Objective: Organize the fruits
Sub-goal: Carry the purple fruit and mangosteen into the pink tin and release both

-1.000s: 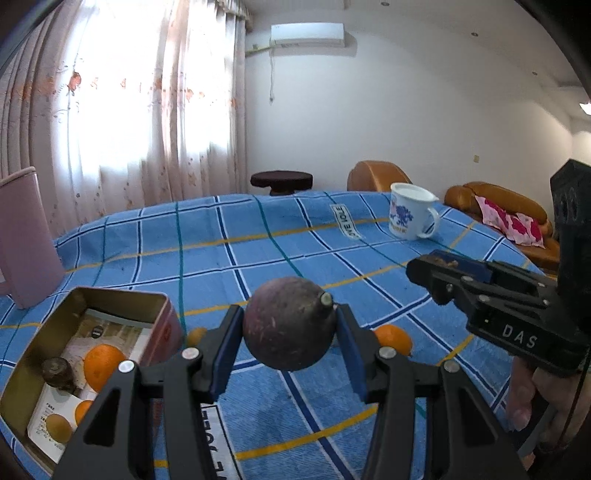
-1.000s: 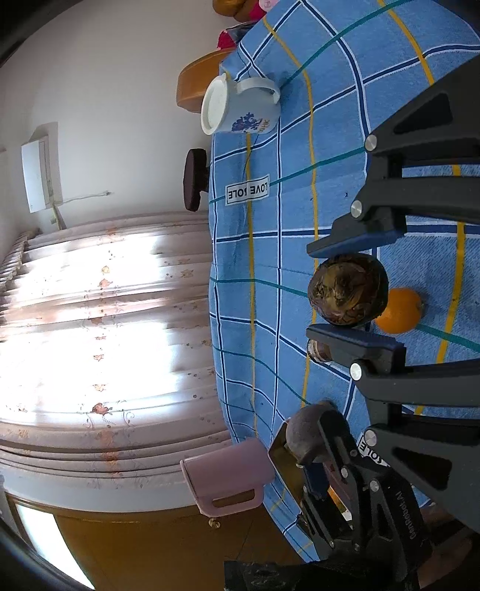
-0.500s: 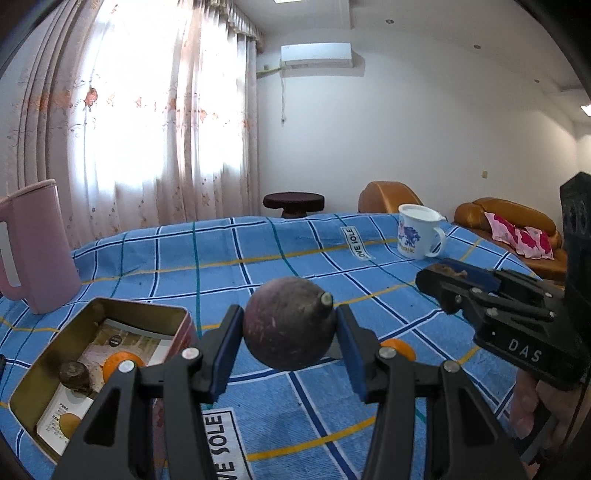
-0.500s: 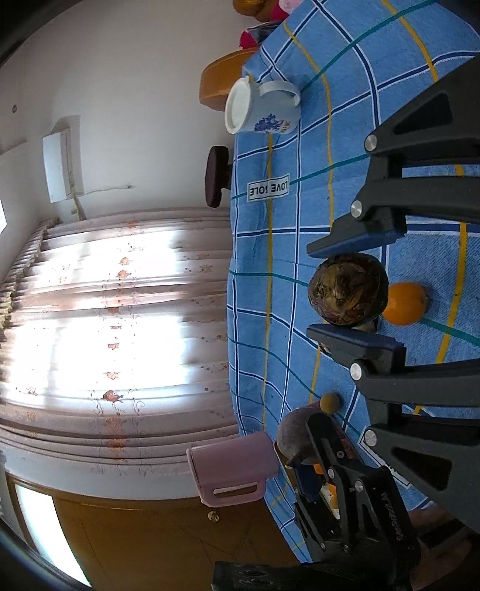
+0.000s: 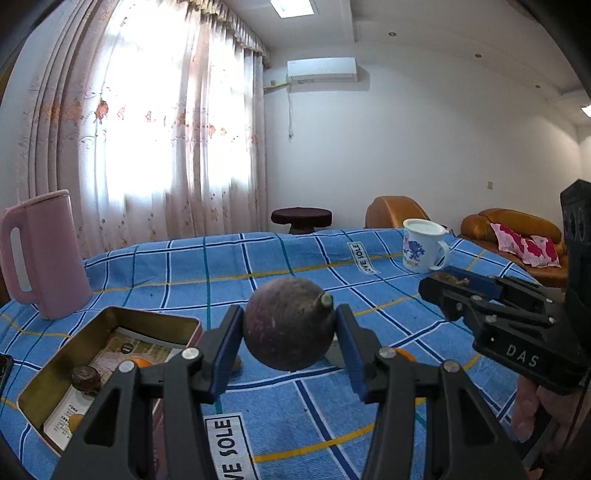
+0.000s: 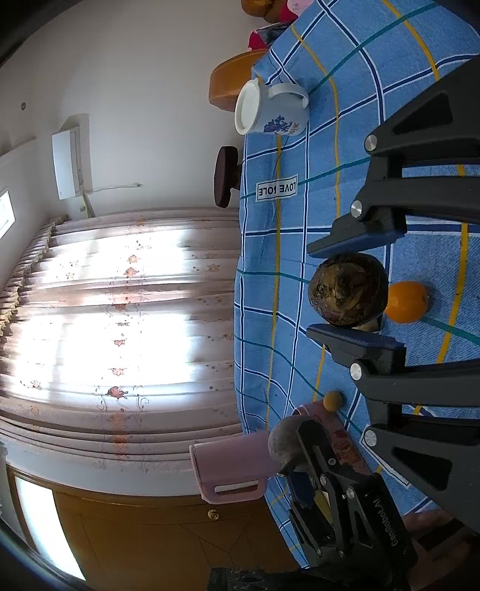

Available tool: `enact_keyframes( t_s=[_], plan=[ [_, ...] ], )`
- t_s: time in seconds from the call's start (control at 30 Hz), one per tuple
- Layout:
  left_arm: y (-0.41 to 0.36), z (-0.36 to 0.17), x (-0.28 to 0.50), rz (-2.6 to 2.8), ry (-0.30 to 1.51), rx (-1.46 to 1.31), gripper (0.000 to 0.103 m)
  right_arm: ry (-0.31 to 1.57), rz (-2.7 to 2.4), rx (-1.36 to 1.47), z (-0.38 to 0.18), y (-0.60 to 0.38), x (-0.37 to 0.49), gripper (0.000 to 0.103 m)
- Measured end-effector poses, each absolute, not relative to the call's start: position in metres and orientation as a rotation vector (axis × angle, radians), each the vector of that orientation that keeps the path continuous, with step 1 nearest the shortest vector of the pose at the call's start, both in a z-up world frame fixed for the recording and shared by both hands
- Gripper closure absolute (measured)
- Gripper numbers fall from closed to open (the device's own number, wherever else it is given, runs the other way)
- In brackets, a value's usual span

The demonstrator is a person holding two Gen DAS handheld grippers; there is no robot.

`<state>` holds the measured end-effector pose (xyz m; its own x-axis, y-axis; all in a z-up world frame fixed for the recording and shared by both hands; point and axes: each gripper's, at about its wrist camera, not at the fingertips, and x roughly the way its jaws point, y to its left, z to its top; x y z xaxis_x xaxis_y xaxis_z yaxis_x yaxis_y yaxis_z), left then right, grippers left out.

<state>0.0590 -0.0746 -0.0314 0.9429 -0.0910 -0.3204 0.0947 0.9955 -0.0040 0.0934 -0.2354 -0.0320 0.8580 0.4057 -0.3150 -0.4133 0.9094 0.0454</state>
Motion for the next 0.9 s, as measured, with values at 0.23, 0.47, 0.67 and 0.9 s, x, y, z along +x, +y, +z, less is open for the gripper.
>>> enact_keyframes(
  t_s=[0.23,0.47,0.67,0.9],
  plan=[
    [-0.070,-0.030,0.057,-0.086,0.317,-0.008,0.050,0.313,0.434,-0.050,-0.032,-0.231,0.090,0.064],
    [-0.066,-0.031,0.056,-0.078,0.322,-0.014,0.050,0.314,0.433,-0.050,-0.032,-0.229,0.093,0.064],
    [-0.062,-0.031,0.057,-0.080,0.331,-0.017,0.050,0.318,0.430,-0.065,-0.033,-0.224,0.094,0.064],
    [-0.055,-0.029,0.056,-0.075,0.338,-0.022,0.050,0.322,0.436,-0.072,-0.032,-0.216,0.096,0.064]
  ],
)
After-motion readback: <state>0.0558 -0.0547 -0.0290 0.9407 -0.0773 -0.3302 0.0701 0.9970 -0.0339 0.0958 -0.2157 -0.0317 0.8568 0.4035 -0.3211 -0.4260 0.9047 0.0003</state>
